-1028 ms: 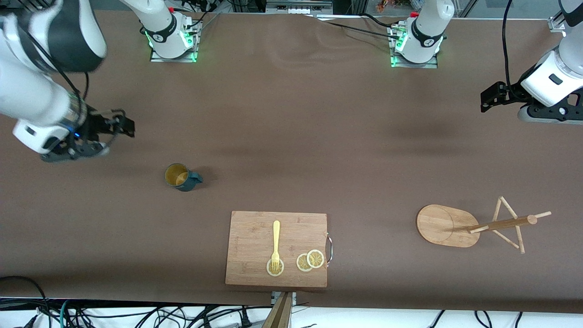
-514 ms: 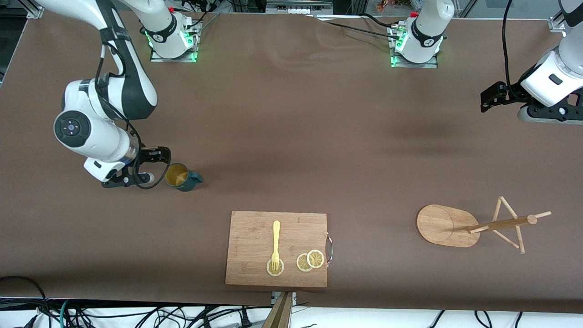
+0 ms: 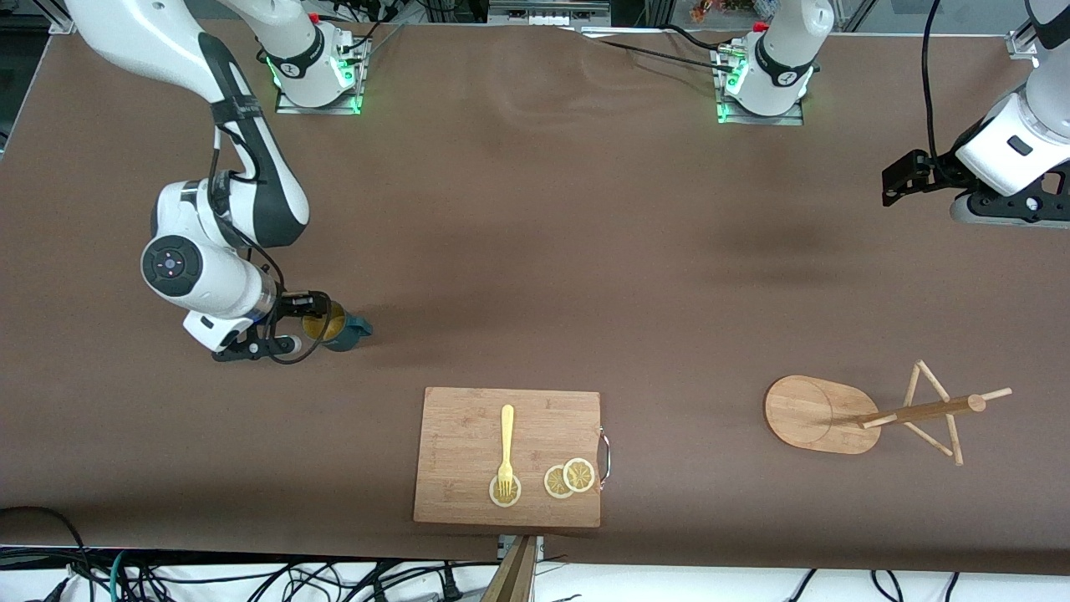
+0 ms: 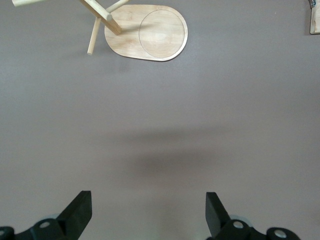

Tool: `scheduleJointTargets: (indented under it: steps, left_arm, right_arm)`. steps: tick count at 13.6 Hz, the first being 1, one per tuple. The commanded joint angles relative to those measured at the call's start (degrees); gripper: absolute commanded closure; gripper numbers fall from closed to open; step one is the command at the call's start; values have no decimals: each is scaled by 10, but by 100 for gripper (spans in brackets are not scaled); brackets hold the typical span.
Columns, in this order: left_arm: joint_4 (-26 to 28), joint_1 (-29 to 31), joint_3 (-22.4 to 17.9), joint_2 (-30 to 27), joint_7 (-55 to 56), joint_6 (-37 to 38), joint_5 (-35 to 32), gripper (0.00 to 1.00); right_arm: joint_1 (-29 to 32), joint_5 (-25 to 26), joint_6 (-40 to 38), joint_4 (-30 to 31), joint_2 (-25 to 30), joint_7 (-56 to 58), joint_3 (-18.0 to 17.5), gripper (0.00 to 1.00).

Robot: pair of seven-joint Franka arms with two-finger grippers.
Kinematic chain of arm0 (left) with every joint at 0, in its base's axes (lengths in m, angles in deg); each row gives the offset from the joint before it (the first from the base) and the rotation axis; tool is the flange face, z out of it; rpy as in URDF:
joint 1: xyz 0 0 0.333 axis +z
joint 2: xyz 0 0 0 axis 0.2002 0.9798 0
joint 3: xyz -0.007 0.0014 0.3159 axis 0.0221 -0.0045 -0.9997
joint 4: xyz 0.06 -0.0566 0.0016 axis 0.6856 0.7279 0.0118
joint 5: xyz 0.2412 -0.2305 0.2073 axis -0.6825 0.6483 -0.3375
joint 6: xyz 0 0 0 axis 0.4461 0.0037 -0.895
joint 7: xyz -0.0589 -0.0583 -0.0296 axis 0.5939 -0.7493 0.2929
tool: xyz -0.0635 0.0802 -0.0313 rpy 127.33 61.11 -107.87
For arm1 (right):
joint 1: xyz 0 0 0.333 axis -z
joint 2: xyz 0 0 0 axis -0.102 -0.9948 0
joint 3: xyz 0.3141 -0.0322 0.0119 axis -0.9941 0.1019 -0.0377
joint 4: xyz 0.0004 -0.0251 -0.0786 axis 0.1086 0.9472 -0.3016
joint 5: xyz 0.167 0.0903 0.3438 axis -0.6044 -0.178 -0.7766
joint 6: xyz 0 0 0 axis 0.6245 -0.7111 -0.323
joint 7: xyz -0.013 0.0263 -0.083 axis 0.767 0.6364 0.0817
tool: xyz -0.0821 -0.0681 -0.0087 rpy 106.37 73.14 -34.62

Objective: Pass cup and hang on rack
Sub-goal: 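Reach the right gripper down to the teal mug and grasp its rim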

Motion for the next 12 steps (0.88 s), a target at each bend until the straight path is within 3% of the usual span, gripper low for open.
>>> scheduleJointTargets:
  steps: [1, 6, 10, 12]
  left_arm:
    - [7, 3, -1, -8, -4, -5, 8, 0]
    - [6, 3, -1, -7, -4, -5, 8, 0]
    - [6, 3, 0, -7, -4, -6, 8, 0]
    - [6, 3, -1, -7, -3, -6, 8, 0]
  right_arm:
    - [1, -11, 41, 22, -6, -2, -1, 41]
    - [0, -26, 35, 14, -8, -3, -1, 100]
    - [-28, -36, 0, -15, -5, -21, -2, 100]
    - [-49, -43, -39, -54, -5, -55, -27, 100]
